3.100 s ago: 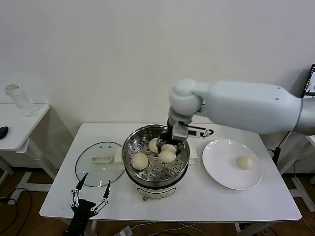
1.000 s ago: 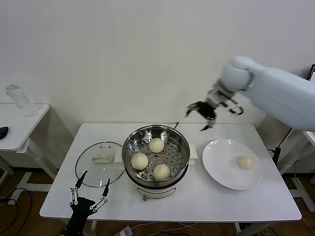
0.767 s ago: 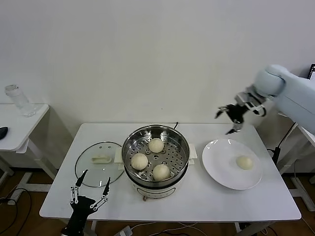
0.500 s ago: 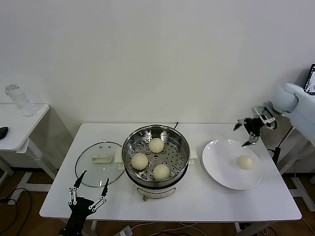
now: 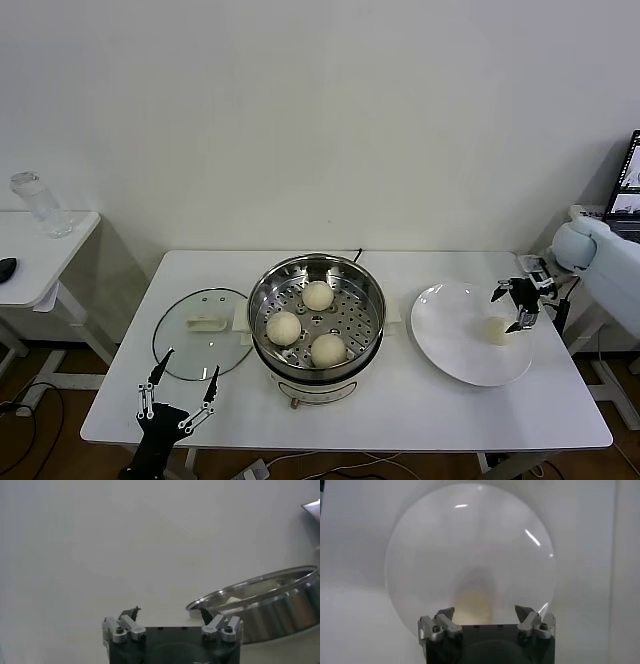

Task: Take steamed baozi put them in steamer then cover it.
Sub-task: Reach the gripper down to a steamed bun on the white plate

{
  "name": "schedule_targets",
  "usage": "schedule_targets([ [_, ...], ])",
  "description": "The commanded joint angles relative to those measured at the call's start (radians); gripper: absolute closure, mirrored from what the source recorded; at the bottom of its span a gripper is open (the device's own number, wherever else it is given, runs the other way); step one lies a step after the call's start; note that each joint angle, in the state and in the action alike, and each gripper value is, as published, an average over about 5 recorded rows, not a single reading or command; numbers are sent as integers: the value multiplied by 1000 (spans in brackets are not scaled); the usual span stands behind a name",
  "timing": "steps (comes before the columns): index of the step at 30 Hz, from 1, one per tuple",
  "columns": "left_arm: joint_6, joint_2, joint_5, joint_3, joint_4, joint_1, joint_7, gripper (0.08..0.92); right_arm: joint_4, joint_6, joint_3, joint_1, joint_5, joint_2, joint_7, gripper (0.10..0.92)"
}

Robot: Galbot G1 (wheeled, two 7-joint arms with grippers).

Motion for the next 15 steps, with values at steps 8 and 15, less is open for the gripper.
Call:
schedule_targets([
  [8,4,-1,1,-4,-2,-1,0,177,-81,11,59,-86,-48,32,47,203],
  [15,6,-2,1,-2,-2,-4,0,177,-95,6,72,-98,-57,38,56,218],
])
